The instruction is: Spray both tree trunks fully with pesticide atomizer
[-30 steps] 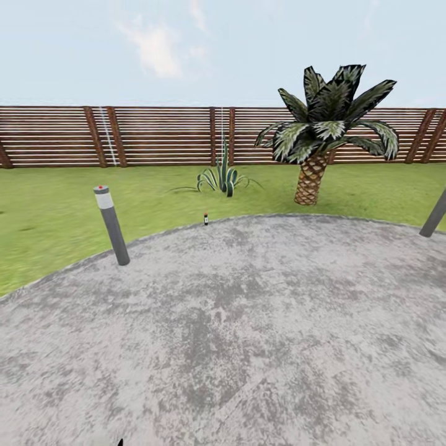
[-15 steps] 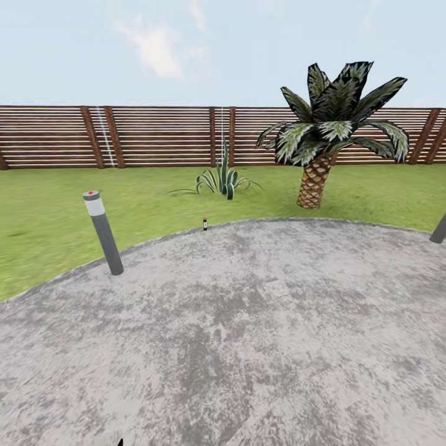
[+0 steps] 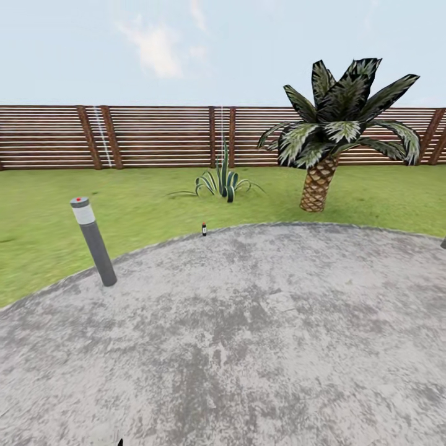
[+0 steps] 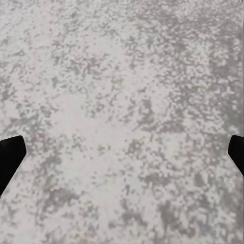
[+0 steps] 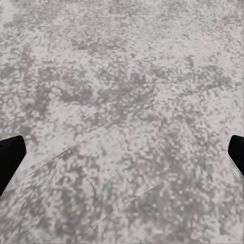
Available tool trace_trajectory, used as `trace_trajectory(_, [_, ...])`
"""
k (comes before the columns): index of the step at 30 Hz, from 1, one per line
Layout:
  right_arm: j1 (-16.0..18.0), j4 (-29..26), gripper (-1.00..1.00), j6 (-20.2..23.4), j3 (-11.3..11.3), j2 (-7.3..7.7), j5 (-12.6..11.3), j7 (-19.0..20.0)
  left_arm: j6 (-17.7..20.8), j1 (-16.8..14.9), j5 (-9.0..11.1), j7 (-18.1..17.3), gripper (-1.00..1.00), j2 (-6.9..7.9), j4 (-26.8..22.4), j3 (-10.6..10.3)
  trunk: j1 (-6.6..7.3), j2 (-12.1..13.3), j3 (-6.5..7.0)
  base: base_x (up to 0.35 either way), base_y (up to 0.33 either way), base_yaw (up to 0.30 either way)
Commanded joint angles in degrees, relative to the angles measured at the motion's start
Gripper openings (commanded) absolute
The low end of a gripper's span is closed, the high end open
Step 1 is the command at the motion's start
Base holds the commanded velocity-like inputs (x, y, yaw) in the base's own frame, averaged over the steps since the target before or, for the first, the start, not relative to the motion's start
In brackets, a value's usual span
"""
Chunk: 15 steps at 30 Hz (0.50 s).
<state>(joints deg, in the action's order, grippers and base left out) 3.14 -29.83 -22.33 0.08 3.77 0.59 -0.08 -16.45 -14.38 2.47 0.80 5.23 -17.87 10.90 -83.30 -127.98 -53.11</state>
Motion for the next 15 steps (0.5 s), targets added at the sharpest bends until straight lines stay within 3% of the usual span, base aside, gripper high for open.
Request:
trace_trajectory(1, [0.0,0.0,1.0,-0.2,0.0,0.01,0.1,0.0,-0.2,0.0,0.3,0.1,1.0,0.02,0.0,-0.1,-0.03,0.0,-0.05,0.34,0.0,0.0])
trace_trajectory(15, [0.0,0.1,1.0,-0.2,0.0,0.01,0.1,0.0,-0.2,0.0,0.3,0.1,1.0,-0.04,0.1,-0.1,-0.03,0.0,-0.05,0.34,0.0,0.0])
